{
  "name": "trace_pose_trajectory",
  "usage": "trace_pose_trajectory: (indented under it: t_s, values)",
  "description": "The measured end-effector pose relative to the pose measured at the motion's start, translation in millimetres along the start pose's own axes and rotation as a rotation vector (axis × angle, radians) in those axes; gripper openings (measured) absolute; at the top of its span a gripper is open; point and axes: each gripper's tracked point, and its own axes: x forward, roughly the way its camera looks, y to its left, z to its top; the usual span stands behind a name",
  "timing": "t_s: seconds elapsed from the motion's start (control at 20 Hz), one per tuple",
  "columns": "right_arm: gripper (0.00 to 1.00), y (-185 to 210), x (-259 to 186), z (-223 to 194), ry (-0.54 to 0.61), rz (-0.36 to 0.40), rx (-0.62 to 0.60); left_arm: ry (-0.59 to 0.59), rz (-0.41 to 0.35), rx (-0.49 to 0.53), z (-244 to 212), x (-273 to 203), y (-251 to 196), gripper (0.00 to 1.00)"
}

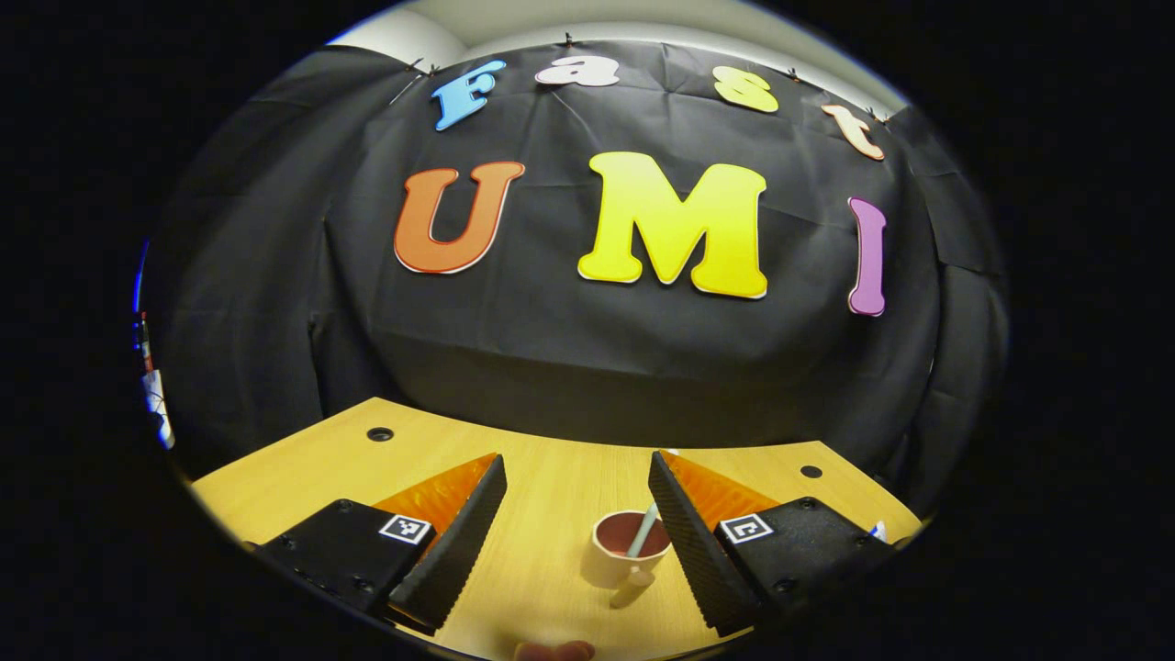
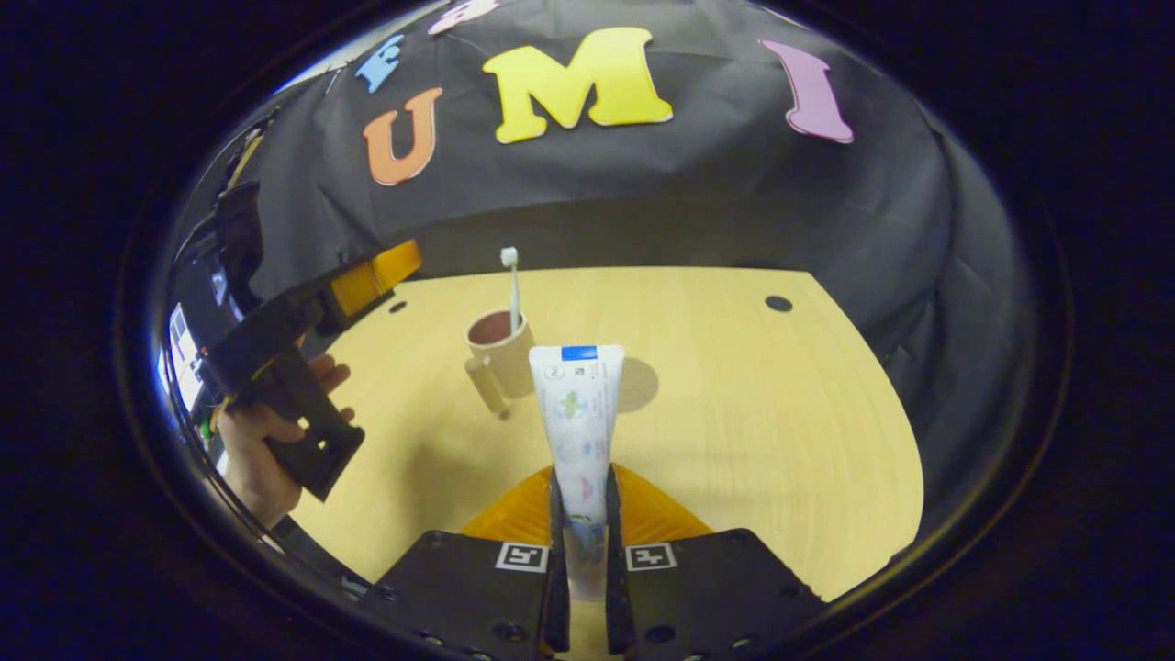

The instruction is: Put the toothbrush and toothpaste on the desktop into the cup, then pick up the cup and place it on the coaster on the desktop.

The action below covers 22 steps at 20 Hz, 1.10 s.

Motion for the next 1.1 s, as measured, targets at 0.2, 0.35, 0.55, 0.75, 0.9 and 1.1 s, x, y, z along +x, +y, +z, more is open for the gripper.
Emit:
trace_pose_trajectory:
  t_s: [0.2,0.35,0.55,0.75,0.9,1.1]
  values:
    - [0.16,46.2,14.3,54.5,-0.137,0.085,-0.032,-0.011,0.05,0.016,24.2,-33.6,33.4,0.98]
    - [0.16,71.1,32.7,94.3,-0.249,0.128,-0.058,-0.02,0.076,0.028,39.7,-53.2,51.5,0.98]
    - [0.16,89.2,67.1,127.8,-0.346,0.156,-0.052,-0.031,0.098,0.027,55.2,-64.8,66.7,0.98]
    - [0.16,103.9,103.4,151.5,-0.435,0.172,-0.085,-0.007,0.102,-0.003,54.7,-67.8,70.7,0.98]
    - [0.16,113.4,124.8,162.9,-0.54,0.171,-0.138,0.025,0.1,-0.036,46.1,-65.6,67.6,0.98]
    - [0.16,123.9,166.9,153.7,-0.601,0.182,-0.228,0.092,0.102,-0.062,24.6,-59.6,66.8,0.98]
